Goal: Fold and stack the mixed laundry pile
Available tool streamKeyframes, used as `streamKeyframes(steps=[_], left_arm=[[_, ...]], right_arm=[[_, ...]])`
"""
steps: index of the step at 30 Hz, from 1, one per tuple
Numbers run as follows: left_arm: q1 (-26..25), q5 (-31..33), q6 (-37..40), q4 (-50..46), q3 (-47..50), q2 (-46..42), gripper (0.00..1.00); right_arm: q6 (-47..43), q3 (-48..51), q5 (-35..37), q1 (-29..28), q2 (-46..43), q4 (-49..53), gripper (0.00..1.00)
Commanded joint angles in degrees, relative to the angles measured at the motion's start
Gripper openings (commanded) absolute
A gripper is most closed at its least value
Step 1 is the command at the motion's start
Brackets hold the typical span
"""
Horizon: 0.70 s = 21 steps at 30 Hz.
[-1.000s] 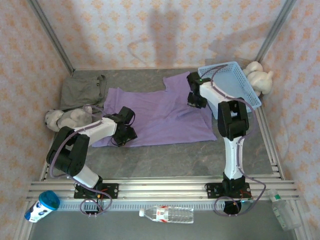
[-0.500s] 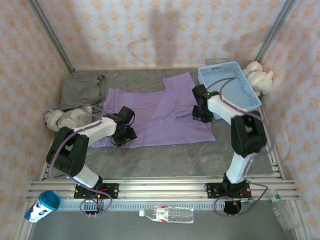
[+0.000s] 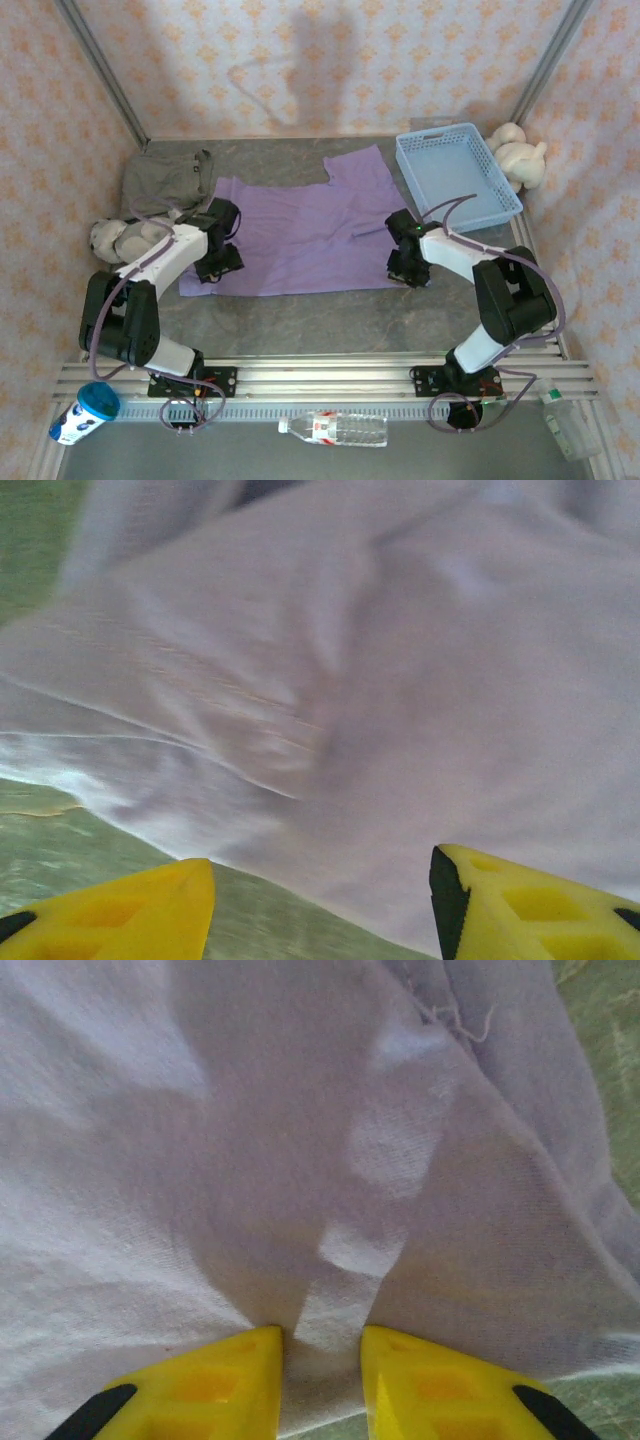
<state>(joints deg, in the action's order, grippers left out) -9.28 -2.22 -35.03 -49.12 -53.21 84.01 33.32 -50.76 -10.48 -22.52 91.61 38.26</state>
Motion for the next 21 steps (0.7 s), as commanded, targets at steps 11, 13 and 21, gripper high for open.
streamKeyframes(steps=[11, 13, 21], left_arm=[[1.3, 4.5, 2.9, 0.4, 1.1, 1.1, 0.57], [1.2, 2.3, 3.1, 0.8, 0.4, 1.8, 0.57], [-2.4, -6.4, 3.8, 2.9, 1.2, -7.1, 0.61]], right_arm=[[-4.9, 4.5, 0.7, 14.1, -1.2, 3.6, 0.26], [-5.4, 3.9, -0.6, 14.1, -0.6, 3.4, 0.26], [-6.2, 2.2, -3.3, 14.2, 0.6, 3.3, 0.26]])
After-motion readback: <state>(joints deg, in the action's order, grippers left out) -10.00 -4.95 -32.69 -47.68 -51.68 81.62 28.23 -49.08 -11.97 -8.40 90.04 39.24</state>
